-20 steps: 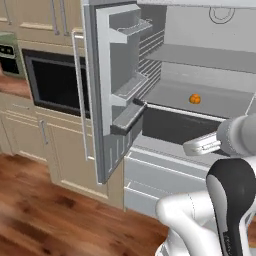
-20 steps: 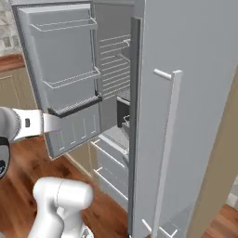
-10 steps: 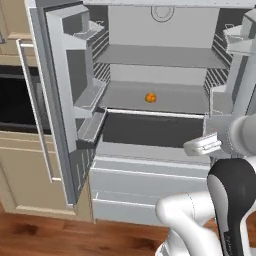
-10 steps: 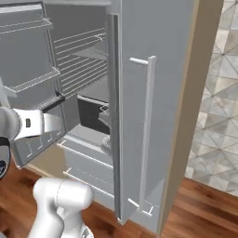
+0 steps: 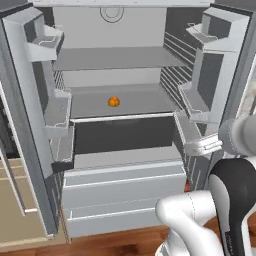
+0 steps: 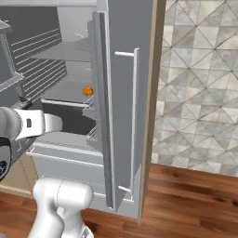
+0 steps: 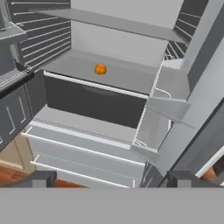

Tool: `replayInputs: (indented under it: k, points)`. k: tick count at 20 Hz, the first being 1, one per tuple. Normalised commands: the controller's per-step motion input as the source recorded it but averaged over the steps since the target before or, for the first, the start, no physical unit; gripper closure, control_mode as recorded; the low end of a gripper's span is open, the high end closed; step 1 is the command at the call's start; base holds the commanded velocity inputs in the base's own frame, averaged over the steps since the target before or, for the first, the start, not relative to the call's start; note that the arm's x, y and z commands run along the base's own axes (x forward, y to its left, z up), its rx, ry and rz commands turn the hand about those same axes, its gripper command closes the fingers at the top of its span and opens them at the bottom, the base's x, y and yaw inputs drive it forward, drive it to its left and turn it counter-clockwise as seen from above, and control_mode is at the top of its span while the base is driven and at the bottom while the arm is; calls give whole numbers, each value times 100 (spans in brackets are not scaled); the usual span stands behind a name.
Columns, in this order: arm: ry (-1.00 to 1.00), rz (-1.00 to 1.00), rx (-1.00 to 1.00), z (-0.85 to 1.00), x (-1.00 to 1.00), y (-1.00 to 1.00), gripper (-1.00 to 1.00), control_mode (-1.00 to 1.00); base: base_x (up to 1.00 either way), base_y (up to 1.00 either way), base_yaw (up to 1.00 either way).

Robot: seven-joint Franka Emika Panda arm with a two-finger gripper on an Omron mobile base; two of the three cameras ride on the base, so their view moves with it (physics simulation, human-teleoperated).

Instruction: Retrieve the mango and orange from the fridge and place them into the bowl on the dining table.

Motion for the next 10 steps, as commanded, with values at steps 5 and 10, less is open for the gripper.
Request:
replayInputs:
  k: [5, 10]
  points:
    - [0, 0, 0, 0, 0, 0, -100, 100, 1, 64, -47]
    - [0, 0, 0, 0, 0, 0, -100, 100, 2, 73, -34]
